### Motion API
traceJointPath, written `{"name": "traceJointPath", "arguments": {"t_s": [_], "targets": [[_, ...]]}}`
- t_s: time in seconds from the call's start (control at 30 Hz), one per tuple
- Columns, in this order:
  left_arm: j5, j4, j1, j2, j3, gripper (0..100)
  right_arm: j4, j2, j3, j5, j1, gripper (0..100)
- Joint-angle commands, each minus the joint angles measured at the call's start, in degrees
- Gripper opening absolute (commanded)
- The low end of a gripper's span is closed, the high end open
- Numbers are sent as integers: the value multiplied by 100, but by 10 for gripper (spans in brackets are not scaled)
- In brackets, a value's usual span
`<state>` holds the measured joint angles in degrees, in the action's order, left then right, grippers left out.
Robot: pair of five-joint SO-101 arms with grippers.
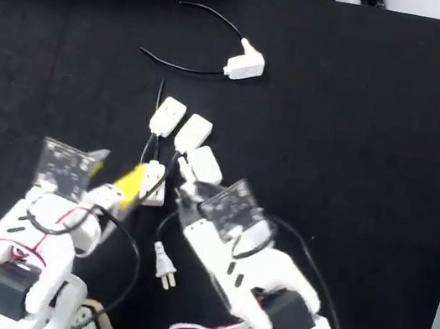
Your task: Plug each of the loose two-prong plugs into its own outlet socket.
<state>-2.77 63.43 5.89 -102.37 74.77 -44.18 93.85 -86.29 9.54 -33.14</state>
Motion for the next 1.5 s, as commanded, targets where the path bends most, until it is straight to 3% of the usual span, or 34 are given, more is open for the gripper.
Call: {"name": "traceJointPath", "arguments": {"t_s": [0.0, 0.3, 0.73, 1.0, 1.2, 1.4, 1.47], "targets": [[-149, -105, -558, 633, -277, 254, -26, 84, 31, -53, 545, 11], [-202, -132, -576, 4026, -1657, 283, -26, 84, 13, -404, 703, 11], [-211, -1881, -558, 8132, -3292, 283, -26, 84, -92, -404, 703, 11], [-211, -3042, -585, 9855, -3837, 278, -26, 84, -101, -404, 703, 11], [-264, -3112, -585, 10453, -4057, 238, -26, 84, -101, -404, 703, 11], [-1530, -3095, -593, 10462, -4057, 23, -105, 84, -92, -404, 703, 11], [-1864, -2875, -760, 10462, -4075, 35, -123, 84, -92, -404, 703, 11]]}}
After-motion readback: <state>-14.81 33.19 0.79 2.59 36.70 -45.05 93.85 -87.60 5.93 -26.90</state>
